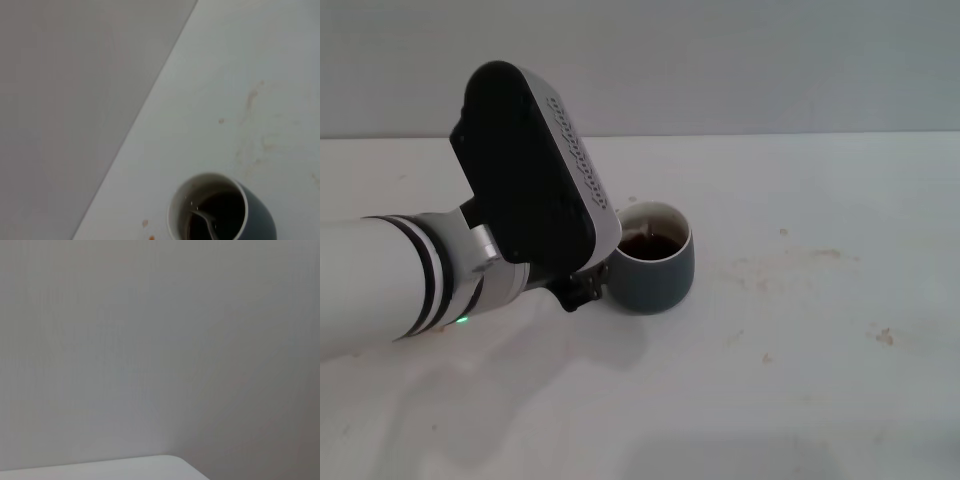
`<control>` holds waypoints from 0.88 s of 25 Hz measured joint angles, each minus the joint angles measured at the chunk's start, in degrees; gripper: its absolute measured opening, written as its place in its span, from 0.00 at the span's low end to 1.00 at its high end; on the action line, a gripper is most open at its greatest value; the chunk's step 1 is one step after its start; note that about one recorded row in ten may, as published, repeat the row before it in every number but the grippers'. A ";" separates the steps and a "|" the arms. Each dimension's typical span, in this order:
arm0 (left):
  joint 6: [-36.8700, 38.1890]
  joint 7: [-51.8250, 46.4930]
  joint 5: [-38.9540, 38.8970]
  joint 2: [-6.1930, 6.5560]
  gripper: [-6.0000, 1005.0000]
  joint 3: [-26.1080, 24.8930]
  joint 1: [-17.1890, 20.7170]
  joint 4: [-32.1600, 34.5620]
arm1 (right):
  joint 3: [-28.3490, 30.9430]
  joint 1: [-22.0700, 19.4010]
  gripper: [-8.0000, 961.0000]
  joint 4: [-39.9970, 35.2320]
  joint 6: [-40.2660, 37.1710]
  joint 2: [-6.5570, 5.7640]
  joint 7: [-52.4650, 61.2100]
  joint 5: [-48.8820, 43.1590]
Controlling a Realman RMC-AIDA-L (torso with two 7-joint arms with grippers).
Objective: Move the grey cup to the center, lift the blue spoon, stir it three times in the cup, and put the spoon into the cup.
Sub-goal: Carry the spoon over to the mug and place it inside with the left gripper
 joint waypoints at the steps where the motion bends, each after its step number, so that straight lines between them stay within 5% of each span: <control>1: 0.00 0.00 0.00 0.00 0.18 0.00 0.00 0.00 | 0.00 0.00 0.01 0.02 0.00 0.00 0.00 0.00; 22: 3.04 2.16 -0.16 0.00 0.18 -0.53 -5.01 9.24 | -0.58 0.00 0.01 0.56 -0.03 0.18 0.00 -0.21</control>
